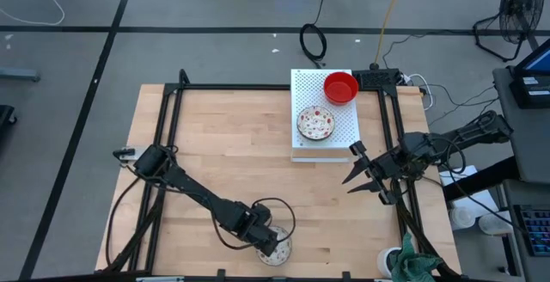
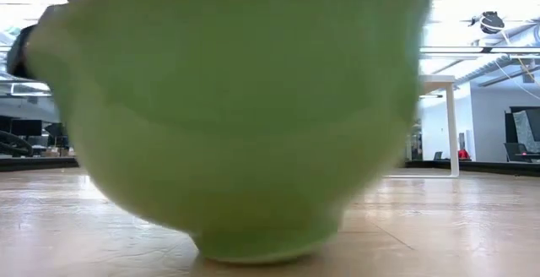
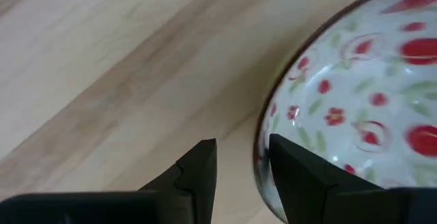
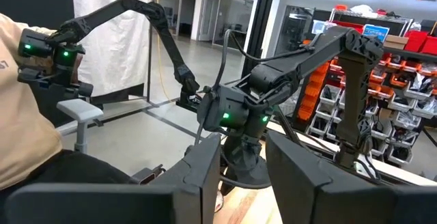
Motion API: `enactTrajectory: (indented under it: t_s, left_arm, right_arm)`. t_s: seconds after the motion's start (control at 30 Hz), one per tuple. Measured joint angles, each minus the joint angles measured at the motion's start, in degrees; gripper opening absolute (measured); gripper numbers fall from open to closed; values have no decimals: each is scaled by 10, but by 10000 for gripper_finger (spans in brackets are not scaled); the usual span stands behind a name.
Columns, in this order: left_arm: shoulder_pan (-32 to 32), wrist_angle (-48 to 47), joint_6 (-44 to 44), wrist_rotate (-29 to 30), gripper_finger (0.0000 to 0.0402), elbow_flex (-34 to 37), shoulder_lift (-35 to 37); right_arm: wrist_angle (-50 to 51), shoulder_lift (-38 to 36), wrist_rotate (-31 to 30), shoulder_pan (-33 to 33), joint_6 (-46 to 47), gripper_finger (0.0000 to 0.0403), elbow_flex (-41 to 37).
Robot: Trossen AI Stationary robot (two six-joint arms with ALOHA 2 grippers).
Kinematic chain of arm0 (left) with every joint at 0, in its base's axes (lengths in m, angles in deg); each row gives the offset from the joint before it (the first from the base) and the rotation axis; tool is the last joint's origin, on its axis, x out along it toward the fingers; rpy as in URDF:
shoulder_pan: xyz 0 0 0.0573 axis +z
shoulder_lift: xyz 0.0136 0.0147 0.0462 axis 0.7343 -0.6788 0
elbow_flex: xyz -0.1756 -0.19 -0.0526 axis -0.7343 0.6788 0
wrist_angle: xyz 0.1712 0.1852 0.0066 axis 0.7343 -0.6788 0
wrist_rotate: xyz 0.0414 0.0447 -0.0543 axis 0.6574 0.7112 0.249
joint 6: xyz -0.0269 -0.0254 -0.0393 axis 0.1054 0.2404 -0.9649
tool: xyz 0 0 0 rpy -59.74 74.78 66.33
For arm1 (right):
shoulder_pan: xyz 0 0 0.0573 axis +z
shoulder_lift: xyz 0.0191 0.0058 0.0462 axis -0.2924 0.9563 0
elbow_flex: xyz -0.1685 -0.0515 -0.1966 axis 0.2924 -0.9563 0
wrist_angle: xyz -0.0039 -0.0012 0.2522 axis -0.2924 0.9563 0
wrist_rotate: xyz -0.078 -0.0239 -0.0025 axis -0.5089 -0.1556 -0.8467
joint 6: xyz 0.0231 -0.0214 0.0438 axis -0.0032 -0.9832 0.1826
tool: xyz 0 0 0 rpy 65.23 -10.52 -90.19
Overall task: Pick & Place Mini bowls
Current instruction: Stack the green bowl on the green bowl on the shelf
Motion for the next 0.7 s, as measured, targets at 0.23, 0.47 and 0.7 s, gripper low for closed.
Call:
enactTrajectory:
  t_s: [0.23,0.47,0.7]
  left_arm:
    - [0,57,40,0,136,0,0]
    - [0,57,33,0,135,0,0]
    - [0,56,32,-5,83,0,0]
  right_arm:
    - [2,0,0,0,0,105,0]
    - [2,0,0,0,0,104,0]
    - [2,0,0,0,0,105,0]
